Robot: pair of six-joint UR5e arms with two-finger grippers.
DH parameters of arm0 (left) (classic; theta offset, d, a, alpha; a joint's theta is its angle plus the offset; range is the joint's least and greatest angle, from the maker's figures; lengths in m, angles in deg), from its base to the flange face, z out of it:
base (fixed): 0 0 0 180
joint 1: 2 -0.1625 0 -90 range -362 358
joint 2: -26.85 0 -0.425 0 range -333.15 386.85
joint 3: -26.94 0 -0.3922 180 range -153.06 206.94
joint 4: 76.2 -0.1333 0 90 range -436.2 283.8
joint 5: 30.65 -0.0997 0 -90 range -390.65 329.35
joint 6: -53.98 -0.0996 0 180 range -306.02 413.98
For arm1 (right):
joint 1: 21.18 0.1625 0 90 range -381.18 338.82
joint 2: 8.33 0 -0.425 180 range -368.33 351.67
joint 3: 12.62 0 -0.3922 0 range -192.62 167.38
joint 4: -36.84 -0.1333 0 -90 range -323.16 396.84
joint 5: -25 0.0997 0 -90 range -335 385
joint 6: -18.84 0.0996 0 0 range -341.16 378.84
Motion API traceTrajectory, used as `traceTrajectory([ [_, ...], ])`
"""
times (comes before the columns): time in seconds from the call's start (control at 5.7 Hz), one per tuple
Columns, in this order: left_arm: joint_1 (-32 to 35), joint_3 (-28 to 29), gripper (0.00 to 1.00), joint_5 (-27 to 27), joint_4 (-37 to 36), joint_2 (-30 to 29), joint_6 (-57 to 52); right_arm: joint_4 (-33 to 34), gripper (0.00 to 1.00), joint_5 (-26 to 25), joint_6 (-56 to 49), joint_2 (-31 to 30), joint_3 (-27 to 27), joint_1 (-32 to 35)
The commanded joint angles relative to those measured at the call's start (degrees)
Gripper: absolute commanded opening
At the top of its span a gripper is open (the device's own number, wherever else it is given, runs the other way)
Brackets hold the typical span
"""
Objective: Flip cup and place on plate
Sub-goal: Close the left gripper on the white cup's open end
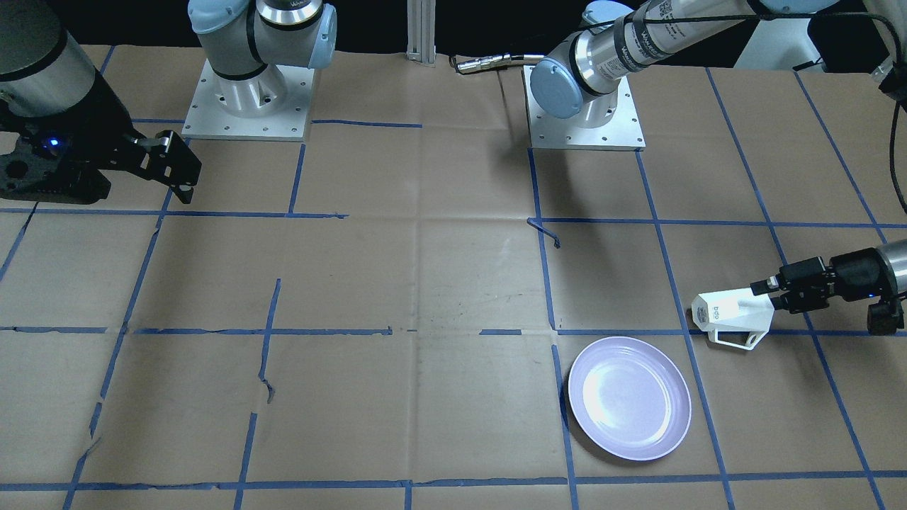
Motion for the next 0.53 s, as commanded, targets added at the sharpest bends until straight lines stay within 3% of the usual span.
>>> traceTrajectory([
  [0.0, 3.2, -0.1, 0.45, 0.9, 0.6, 0.0, -0.2, 0.0, 1.0, 0.0, 0.0, 0.0, 0.0, 0.0],
  [0.18, 3.2, 0.0, 0.07, 0.9, 0.7, 0.2, 0.1, 0.0, 1.0, 0.0, 0.0, 0.0, 0.0, 0.0],
  [0.35, 3.4, 0.3, 0.0, 1.1, 0.8, 1.1, 1.2, 0.0, 1.0, 0.0, 0.0, 0.0, 0.0, 0.0],
])
